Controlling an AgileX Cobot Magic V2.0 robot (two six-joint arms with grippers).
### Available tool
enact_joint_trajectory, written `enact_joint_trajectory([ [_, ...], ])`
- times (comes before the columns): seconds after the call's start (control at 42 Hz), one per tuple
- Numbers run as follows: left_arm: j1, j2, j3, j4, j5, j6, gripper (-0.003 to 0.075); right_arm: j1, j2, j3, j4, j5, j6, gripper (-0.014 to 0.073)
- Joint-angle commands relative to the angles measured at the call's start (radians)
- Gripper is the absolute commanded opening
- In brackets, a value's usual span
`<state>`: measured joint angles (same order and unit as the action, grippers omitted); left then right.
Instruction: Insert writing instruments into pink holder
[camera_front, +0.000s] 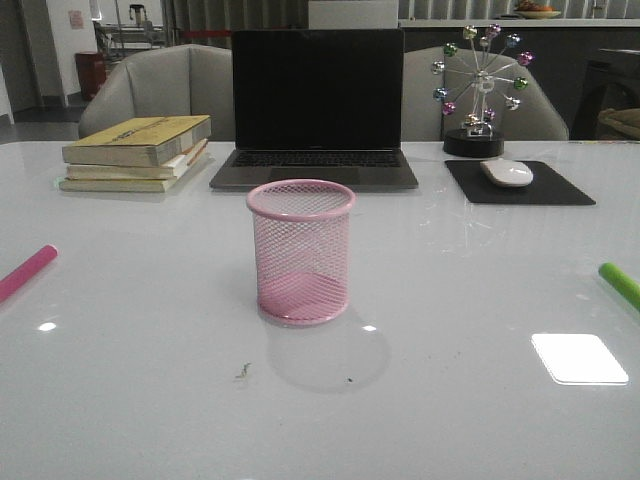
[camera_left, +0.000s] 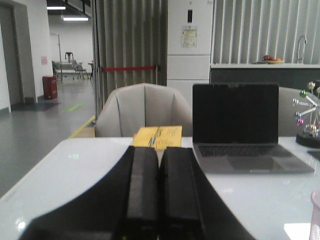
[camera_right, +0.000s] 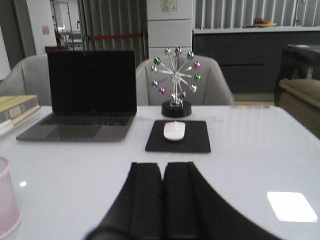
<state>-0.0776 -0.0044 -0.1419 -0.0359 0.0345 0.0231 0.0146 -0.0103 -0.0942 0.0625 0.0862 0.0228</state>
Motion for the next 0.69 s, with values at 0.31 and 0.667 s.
enact_joint_trajectory([
  [0.31, -0.004, 0.223, -0.513, -0.005, 0.195, 0.001, 0.0091, -0.005, 0.205, -0.498, -0.04, 0.203, -0.001, 0.0026],
  [0.667, -0.004, 0.48, -0.626, -0.014, 0.449, 0.001, 0.0091, -0.005, 0.504, -0.636, -0.04, 0.472, -0.001, 0.0026],
])
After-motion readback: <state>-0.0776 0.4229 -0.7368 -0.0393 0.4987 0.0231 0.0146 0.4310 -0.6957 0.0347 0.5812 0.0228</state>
